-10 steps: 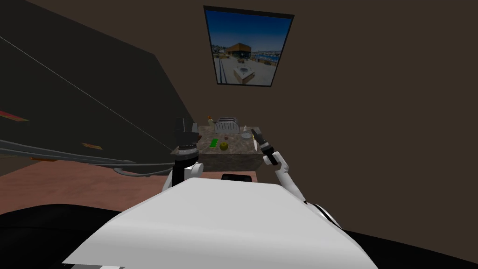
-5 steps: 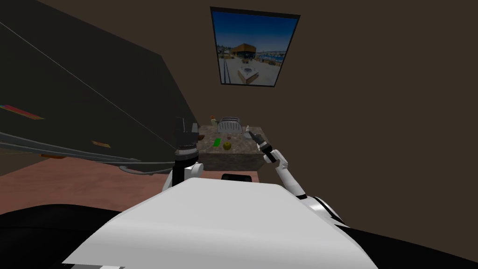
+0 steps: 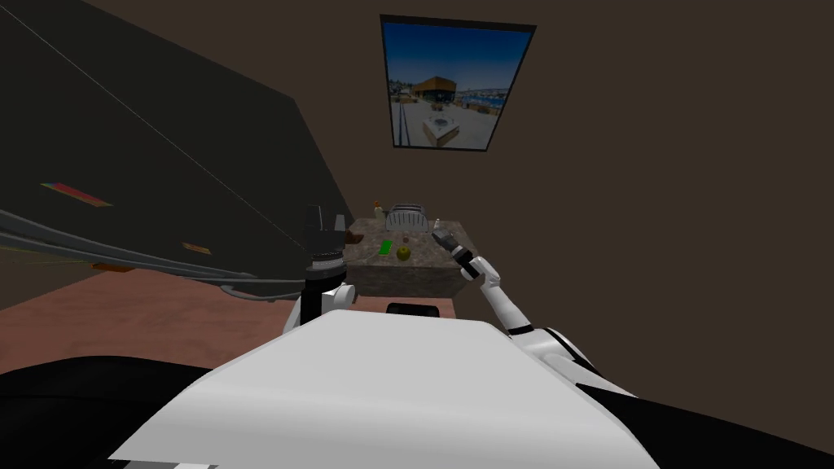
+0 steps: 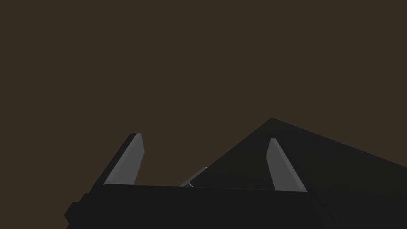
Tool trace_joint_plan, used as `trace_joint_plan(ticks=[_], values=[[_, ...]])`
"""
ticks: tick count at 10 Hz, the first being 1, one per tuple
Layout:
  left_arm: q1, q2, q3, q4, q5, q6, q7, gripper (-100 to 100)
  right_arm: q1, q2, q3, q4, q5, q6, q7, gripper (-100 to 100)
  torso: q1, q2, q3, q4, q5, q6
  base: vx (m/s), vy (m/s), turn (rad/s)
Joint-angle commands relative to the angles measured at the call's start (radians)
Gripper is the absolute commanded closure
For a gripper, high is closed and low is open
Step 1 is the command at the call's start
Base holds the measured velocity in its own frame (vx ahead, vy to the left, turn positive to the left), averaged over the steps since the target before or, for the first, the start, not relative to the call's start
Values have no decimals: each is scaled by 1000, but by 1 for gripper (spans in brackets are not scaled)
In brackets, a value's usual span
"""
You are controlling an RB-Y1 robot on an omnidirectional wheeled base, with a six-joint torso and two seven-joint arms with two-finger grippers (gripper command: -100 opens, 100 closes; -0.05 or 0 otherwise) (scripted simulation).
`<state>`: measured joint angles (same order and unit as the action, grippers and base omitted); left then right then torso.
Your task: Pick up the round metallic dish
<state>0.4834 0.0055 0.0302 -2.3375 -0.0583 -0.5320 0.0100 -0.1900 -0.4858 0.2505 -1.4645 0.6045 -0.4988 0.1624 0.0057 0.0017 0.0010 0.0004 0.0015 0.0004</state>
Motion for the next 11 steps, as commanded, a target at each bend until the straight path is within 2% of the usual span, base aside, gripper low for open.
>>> trace_joint_plan(ticks=[1,2,3,4,5,6,7,8,9,10,11], values=[[0,0,0,0,0,0,0,0,-42,-26,26,50,49,8,15,-100,0,0,0,0,0,0,-16,89,36],[0,0,0,0,0,0,0,0,-42,-26,26,70,49,8,15,-100,0,0,0,0,0,0,-19,72,22],[0,0,0,0,0,0,0,0,-81,-47,50,104,91,10,30,-100,-1,0,0,0,0,0,-32,96,47],[0,0,0,0,0,0,0,0,-81,-47,50,137,91,10,30,-100,0,0,0,0,0,0,-22,83,20],[0,0,0,0,0,0,0,0,-120,-66,74,171,135,13,45,-100,0,0,0,0,0,0,-35,93,44],[0,0,0,0,0,0,0,0,-120,-66,74,199,135,13,45,-100,0,1,0,0,0,0,-24,82,17],[0,0,0,0,0,0,0,0,-159,-84,97,222,178,15,60,-100,-1,0,0,0,0,0,-23,97,40],[0,0,0,0,0,0,0,0,-159,-84,97,260,178,15,60,-100,1,0,0,0,0,0,-20,83,21],[0,0,0,0,0,0,0,0,-199,-102,121,299,221,17,75,-100,-1,0,0,0,0,0,-32,81,38],[0,0,0,0,0,0,0,0,-199,-102,121,321,221,17,75,-100,-1,0,0,0,0,0,-24,69,18],[0,0,0,0,0,0,0,0,-237,-120,145,354,264,18,90,-100,-2,0,0,0,0,0,-21,95,37]])
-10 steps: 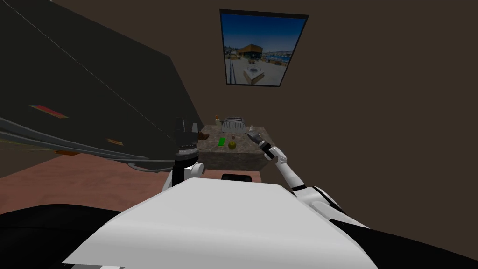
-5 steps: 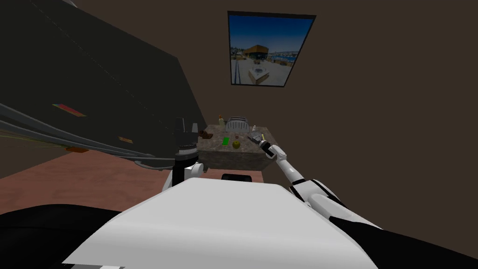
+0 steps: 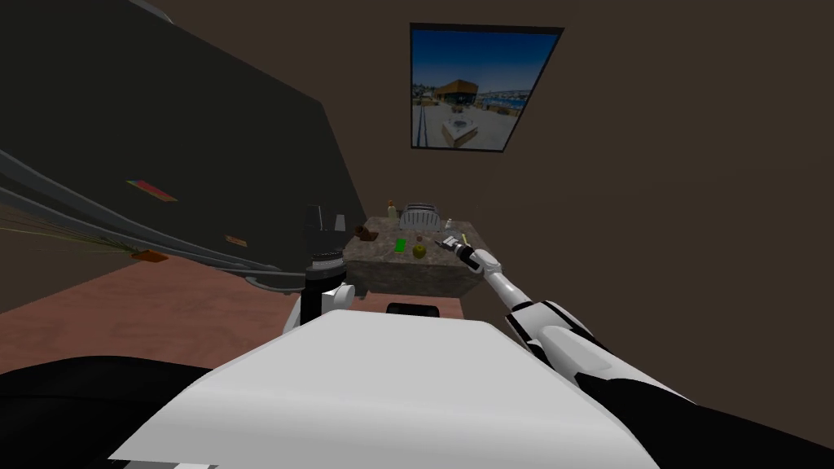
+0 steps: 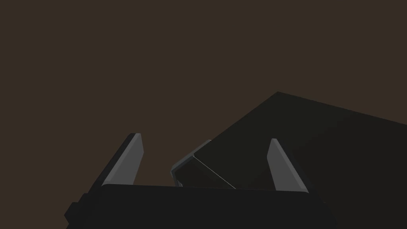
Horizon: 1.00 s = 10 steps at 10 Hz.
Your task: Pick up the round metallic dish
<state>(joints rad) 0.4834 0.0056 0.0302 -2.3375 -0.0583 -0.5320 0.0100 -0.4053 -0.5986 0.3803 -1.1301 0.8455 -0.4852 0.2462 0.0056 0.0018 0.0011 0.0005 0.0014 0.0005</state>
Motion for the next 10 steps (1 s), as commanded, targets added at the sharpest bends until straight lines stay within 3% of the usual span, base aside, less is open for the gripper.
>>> trace_joint_plan(ticks=[1,2,3,4,5,7,8,10], values=[[0,0,0,0,0,0,0,0,-22,-7,15,46,23,5,6,-100,0,0,0,0,0,0,-10,80,18],[0,0,0,0,0,0,0,0,-22,-7,15,46,23,5,6,-100,-1,0,0,0,0,0,-1,33,-4],[0,0,0,0,0,0,0,0,-61,-25,38,85,65,7,21,-100,-3,-1,-1,0,-1,0,-3,61,37],[0,0,0,0,0,0,0,0,-61,-25,38,104,65,7,21,-100,-2,-1,-1,0,0,0,-14,66,24],[0,0,0,0,0,0,0,0,-98,-42,61,148,106,9,35,-100,-2,-1,0,0,0,0,-38,89,44],[0,0,0,0,0,0,0,0,-98,-42,61,161,106,9,35,-100,-1,0,0,0,0,0,-12,54,1],[0,0,0,0,0,0,0,0,-134,-60,83,202,146,11,49,-100,-4,-1,0,0,-1,0,-16,48,39],[0,0,0,0,0,0,0,0,-134,-60,83,216,146,11,49,-100,-3,0,0,0,-1,1,-7,44,7]])
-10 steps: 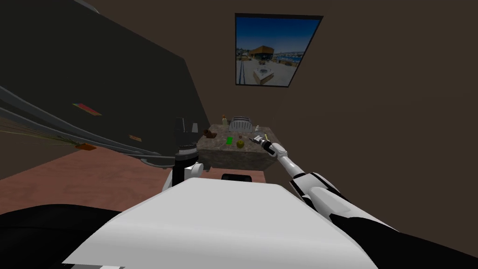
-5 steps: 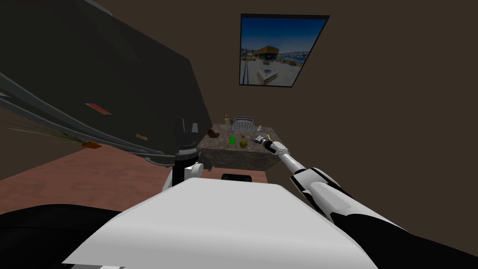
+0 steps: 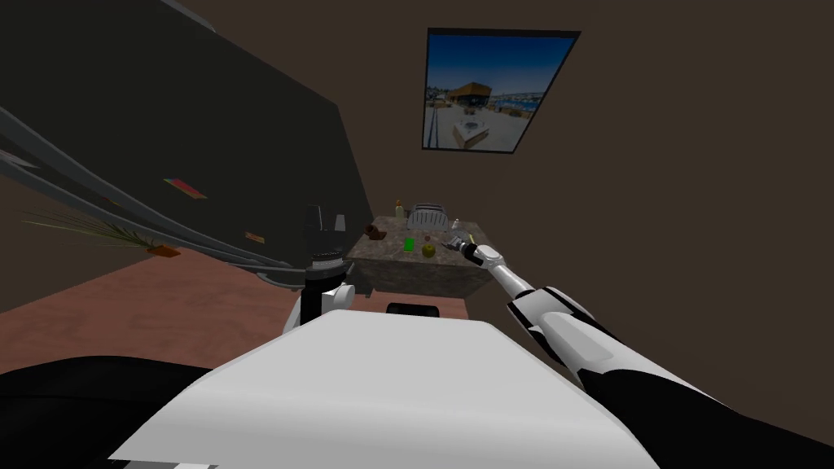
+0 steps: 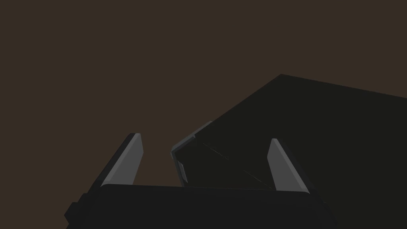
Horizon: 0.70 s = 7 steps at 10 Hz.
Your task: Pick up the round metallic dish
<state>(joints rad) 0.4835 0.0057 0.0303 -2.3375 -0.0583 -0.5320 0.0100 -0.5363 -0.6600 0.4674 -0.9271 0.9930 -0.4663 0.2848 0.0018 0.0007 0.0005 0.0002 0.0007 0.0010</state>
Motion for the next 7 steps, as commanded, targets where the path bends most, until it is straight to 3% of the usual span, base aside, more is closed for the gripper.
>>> trace_joint_plan(ticks=[1,2,4,6,7], values=[[0,0,0,0,0,0,0,0,-37,-15,17,50,38,-4,24,-100,0,0,0,0,0,0,8,63,36],[0,0,0,0,0,0,0,0,-69,-31,38,92,71,-1,36,-100,2,-1,0,0,0,0,-12,129,51],[0,0,0,0,0,0,0,0,-69,-31,38,116,75,-1,36,-100,4,1,0,0,1,0,-5,68,0],[0,0,0,0,0,0,0,0,-124,-60,77,208,137,10,59,-100,1,-1,0,0,0,0,6,69,43],[0,0,0,0,0,0,0,0,-124,-60,77,210,144,10,59,-100,3,0,0,0,1,0,7,77,6]])
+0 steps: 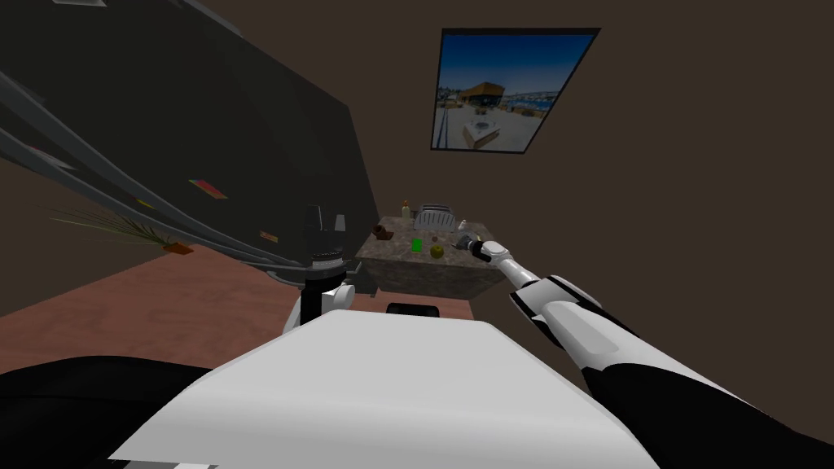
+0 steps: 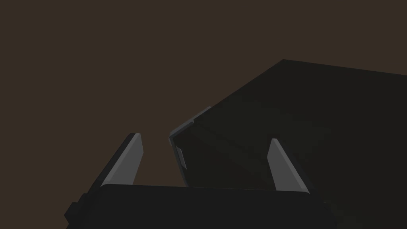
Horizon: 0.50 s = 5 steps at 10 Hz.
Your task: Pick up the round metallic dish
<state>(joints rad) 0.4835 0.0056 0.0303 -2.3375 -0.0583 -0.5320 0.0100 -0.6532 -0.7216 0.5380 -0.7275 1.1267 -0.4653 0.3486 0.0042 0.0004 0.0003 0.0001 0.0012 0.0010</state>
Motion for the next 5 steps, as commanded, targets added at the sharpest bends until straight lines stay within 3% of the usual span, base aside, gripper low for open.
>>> trace_joint_plan(ticks=[1,5], values=[[0,0,0,0,0,0,0,0,-30,-13,25,50,42,15,6,-100,0,0,0,0,0,0,13,81,23],[0,0,0,0,0,0,0,0,-78,-54,73,157,120,38,30,-100,-1,-1,0,0,0,0,19,73,20]])
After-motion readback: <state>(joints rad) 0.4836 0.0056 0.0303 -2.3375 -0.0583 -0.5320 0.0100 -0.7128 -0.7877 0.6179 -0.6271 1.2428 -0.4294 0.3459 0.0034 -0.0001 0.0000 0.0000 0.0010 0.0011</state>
